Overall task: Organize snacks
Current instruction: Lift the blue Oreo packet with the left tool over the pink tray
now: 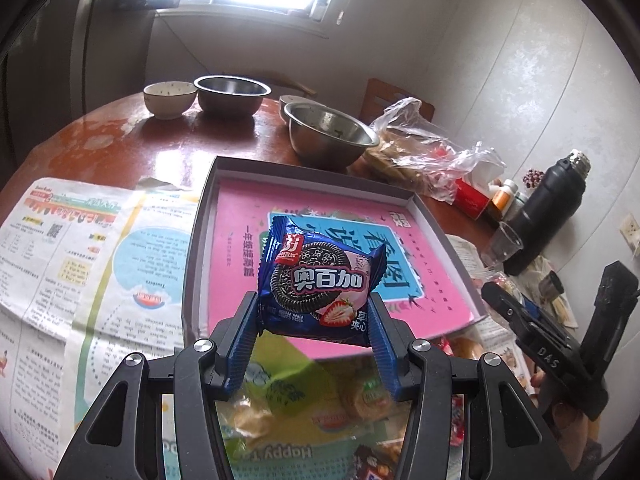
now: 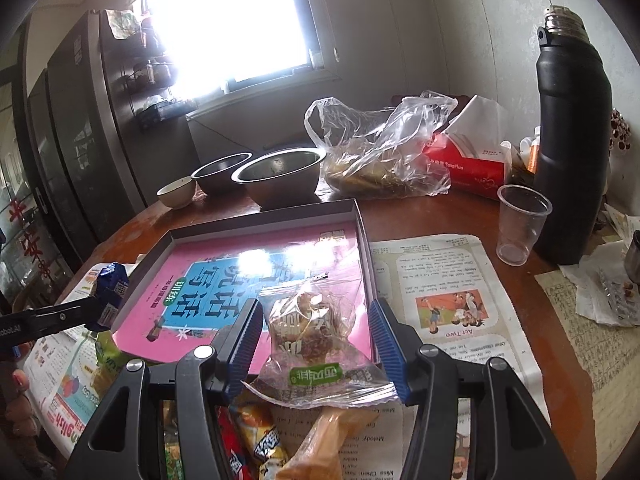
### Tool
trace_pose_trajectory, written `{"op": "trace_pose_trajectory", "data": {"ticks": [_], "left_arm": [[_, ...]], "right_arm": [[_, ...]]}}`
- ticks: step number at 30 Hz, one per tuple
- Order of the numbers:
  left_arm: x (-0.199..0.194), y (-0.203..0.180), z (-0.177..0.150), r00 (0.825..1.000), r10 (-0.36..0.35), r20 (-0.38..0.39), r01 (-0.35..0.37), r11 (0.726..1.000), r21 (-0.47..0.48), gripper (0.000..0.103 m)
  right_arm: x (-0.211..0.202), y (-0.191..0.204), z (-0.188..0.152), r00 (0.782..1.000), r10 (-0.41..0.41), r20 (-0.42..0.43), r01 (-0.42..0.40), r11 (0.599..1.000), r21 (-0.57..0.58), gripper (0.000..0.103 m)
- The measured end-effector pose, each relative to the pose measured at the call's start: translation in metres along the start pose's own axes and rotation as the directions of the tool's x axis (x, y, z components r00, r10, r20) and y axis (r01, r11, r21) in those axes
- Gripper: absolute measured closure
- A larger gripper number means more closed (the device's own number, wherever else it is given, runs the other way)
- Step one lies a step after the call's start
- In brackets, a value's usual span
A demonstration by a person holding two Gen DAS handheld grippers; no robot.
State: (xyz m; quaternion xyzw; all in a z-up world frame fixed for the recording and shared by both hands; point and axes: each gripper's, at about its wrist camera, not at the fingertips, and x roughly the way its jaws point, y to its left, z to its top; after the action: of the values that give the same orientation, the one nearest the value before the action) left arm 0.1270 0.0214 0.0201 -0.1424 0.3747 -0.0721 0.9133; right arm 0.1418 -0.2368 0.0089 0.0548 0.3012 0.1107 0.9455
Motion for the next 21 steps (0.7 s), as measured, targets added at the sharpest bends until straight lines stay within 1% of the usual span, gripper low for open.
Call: {"op": "trace_pose_trajectory", "data": {"ticks": [11,21], "left_arm": [[0.031,0.010,0.005,0.999,0.023,-0.027,-0.023,1.000,-0.010,0.049],[0.040,0.017,0.004,0.998,0.044,-0.047,-0.044,0.999,-0.012,0.048]], "right_arm": [[0.017,0.004,0.006,1.000,-0.001,-0.026,0.001,1.000,0.004,0.047],[0.037,0.008,0.006,0.998,-0.007,-0.065,0.006,1.000,-0.002,0.047]]}}
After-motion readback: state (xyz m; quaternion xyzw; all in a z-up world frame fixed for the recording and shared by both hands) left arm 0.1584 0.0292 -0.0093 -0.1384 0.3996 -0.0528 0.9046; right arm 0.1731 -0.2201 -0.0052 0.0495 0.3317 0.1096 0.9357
